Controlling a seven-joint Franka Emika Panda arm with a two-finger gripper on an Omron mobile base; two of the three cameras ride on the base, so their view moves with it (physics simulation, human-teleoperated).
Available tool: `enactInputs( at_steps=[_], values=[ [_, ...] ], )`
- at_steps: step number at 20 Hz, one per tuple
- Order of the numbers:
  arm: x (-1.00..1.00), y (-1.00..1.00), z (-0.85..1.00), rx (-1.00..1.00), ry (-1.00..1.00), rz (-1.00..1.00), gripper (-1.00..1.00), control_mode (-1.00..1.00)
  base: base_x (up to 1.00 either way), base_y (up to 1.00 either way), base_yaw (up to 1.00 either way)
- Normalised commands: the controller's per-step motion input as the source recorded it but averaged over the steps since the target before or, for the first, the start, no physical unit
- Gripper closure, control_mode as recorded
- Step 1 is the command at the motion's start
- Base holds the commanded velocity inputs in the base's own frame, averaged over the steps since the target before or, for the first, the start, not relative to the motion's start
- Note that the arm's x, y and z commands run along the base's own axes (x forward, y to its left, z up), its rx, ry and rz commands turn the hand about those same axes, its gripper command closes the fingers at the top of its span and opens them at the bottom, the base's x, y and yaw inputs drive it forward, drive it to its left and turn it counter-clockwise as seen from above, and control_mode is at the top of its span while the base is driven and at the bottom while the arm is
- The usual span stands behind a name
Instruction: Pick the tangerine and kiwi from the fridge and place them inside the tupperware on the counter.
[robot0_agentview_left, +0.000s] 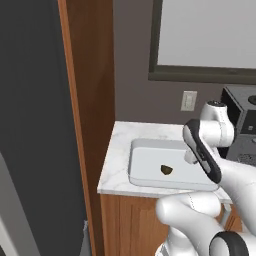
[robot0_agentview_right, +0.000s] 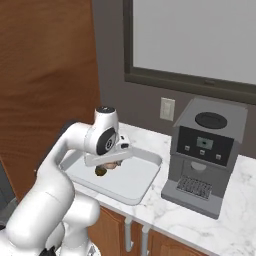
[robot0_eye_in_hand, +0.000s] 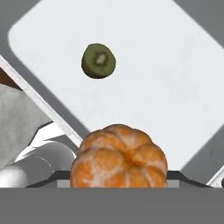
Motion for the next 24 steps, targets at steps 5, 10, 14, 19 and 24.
enactInputs(
  at_steps=[5,10,14,19,24],
  values=[
    [0.45,-0.02,-0.47,0.0,0.04,0.1,1.0,-1.0,0.0,0.0,0.0],
    [0.38,-0.04,-0.5,0.0,0.01,0.11,1.0,-1.0,0.0,0.0,0.0],
    [0.32,-0.05,-0.49,0.0,0.0,0.11,1.0,-1.0,0.0,0.0,0.0],
    [0.29,-0.06,-0.48,0.0,0.0,0.08,1.0,-1.0,0.0,0.0,0.0],
    [0.27,-0.09,-0.46,0.0,0.0,0.06,1.0,-1.0,0.0,0.0,0.0]
  ],
)
